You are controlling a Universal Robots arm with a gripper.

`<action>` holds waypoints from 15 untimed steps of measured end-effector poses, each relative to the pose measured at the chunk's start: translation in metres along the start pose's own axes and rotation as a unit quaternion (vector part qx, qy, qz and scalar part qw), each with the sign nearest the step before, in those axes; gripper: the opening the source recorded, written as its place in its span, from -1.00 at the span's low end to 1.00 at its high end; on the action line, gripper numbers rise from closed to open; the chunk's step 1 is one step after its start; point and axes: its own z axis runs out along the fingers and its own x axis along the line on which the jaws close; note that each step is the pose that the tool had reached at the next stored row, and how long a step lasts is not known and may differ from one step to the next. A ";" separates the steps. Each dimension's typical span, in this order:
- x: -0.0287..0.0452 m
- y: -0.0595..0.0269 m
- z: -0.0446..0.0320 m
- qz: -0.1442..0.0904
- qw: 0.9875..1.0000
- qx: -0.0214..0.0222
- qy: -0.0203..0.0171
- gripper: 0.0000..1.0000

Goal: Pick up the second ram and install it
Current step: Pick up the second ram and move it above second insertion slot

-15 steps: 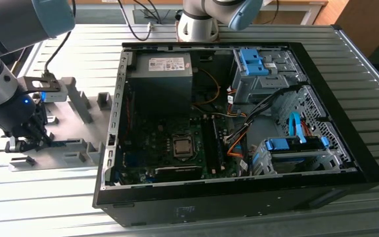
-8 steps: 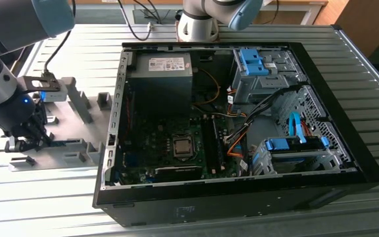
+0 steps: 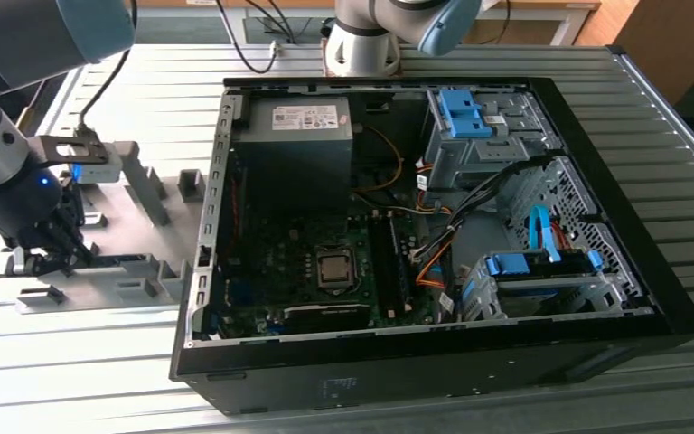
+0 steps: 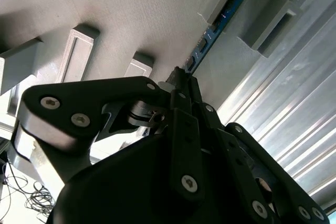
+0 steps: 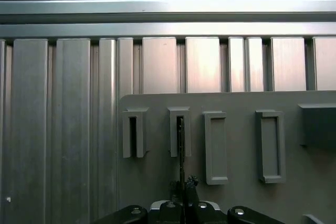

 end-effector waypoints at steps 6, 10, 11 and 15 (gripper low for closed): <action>0.0000 0.0000 -0.0012 0.000 1.000 0.000 0.000 -0.72; -0.0001 0.0001 -0.0047 0.000 1.000 0.000 0.000 -0.72; -0.0001 0.0001 -0.0057 0.000 1.000 0.000 0.000 -0.72; -0.0002 0.0002 -0.0101 0.000 1.000 0.000 0.000 -0.72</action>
